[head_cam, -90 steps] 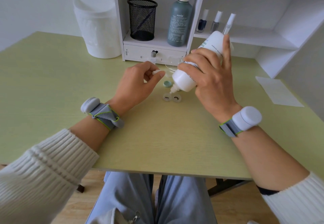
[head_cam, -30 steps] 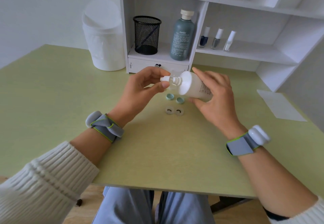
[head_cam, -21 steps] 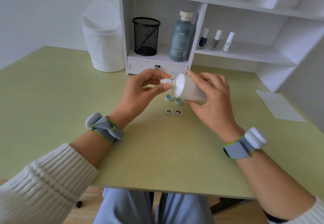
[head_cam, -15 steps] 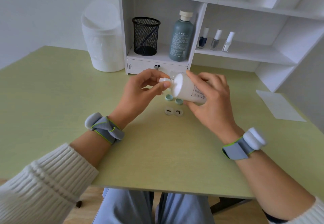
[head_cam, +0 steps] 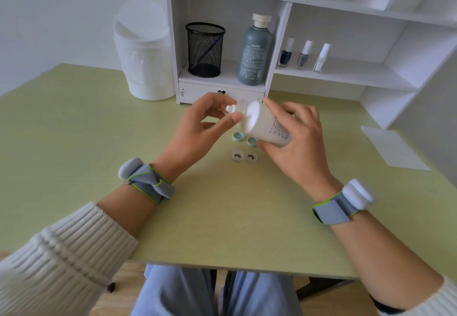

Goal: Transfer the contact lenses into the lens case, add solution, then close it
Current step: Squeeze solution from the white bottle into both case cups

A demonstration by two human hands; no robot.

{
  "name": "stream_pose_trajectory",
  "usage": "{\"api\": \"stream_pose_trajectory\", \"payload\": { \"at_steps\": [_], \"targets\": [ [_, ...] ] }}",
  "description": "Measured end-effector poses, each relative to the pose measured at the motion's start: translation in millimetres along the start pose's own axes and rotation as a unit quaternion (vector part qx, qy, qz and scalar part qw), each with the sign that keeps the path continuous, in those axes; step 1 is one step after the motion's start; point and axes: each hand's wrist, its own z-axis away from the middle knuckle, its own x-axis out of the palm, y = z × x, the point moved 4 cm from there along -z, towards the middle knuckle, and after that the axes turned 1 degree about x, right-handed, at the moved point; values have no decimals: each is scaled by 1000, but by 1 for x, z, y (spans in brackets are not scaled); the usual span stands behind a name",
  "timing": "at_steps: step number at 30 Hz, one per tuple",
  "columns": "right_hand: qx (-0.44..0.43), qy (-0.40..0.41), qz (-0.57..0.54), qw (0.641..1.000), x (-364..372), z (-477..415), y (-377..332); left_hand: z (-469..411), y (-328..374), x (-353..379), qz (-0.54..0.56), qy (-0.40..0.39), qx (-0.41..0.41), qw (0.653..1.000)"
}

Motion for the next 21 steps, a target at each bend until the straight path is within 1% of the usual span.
{"api": "stream_pose_trajectory", "payload": {
  "at_steps": [7, 13, 17, 21],
  "targets": [
    [-8, 1, 0, 1000, 1, 1, 0, 0, -3, 2, 35, 5, -17, 999],
    [-3, 2, -4, 1000, 0, 2, 2, 1, -2, 3, 31, -20, -8, 999],
    [-5, 3, -5, 1000, 0, 2, 1, 0, -6, 3, 68, -18, -39, 997],
    [-10, 3, -1, 1000, 0, 2, 1, -1, -10, 4, 77, -9, -65, 995]
  ]
}}
